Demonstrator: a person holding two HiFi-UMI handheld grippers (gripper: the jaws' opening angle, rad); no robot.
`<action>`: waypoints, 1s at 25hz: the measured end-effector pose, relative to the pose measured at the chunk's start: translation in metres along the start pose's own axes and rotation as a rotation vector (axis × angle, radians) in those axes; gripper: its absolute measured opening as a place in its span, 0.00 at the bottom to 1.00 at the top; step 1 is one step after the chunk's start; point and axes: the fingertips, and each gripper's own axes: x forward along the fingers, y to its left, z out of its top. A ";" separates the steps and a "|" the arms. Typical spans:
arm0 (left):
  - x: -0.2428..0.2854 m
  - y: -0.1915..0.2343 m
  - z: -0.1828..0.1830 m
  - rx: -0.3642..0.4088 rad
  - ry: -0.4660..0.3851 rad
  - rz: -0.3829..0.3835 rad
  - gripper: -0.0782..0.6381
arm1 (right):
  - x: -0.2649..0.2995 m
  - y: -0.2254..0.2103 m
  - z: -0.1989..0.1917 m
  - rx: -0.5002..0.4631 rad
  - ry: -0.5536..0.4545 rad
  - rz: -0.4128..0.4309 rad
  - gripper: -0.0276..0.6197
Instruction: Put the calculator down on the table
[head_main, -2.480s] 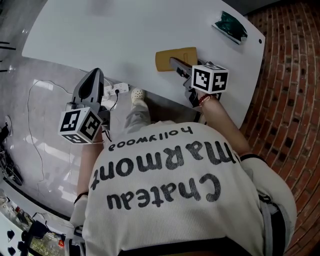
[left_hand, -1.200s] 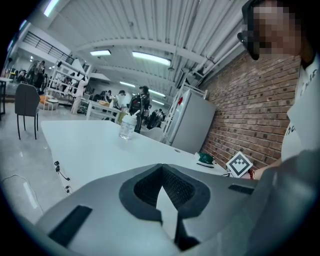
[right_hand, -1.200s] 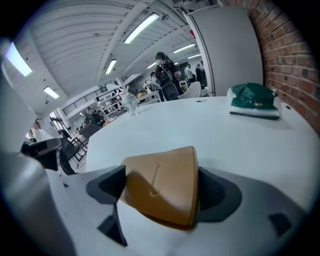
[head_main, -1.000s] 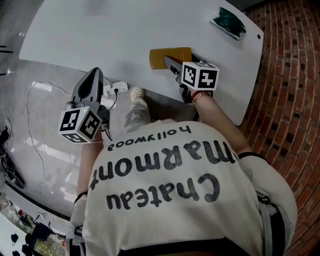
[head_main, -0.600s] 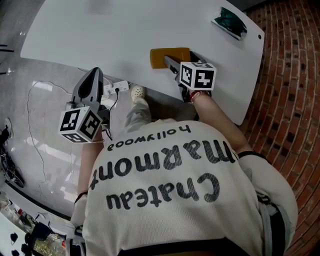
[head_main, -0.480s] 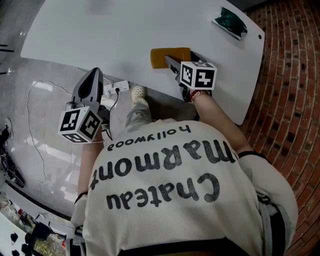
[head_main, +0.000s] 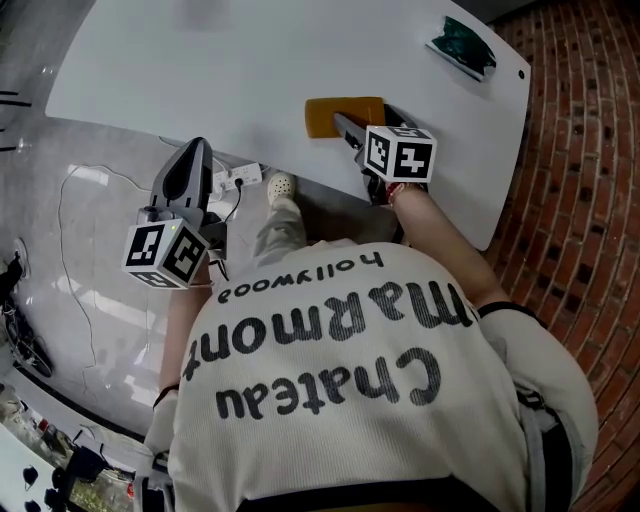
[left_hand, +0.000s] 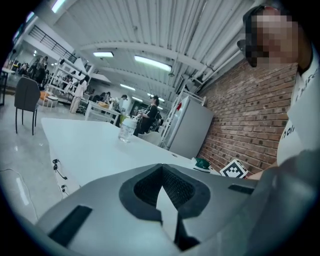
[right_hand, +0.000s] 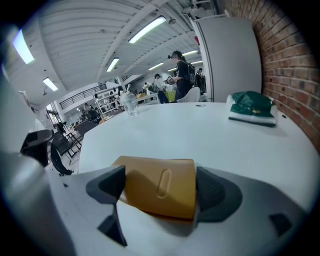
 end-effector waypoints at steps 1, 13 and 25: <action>0.000 -0.002 0.001 -0.006 -0.009 -0.012 0.11 | 0.000 0.000 0.000 0.000 0.001 0.000 0.75; -0.002 -0.007 0.005 0.021 0.005 -0.023 0.11 | 0.002 0.003 0.001 0.003 0.001 0.009 0.74; -0.017 -0.026 0.014 0.057 -0.012 -0.023 0.11 | -0.002 0.003 0.003 0.015 -0.013 0.031 0.74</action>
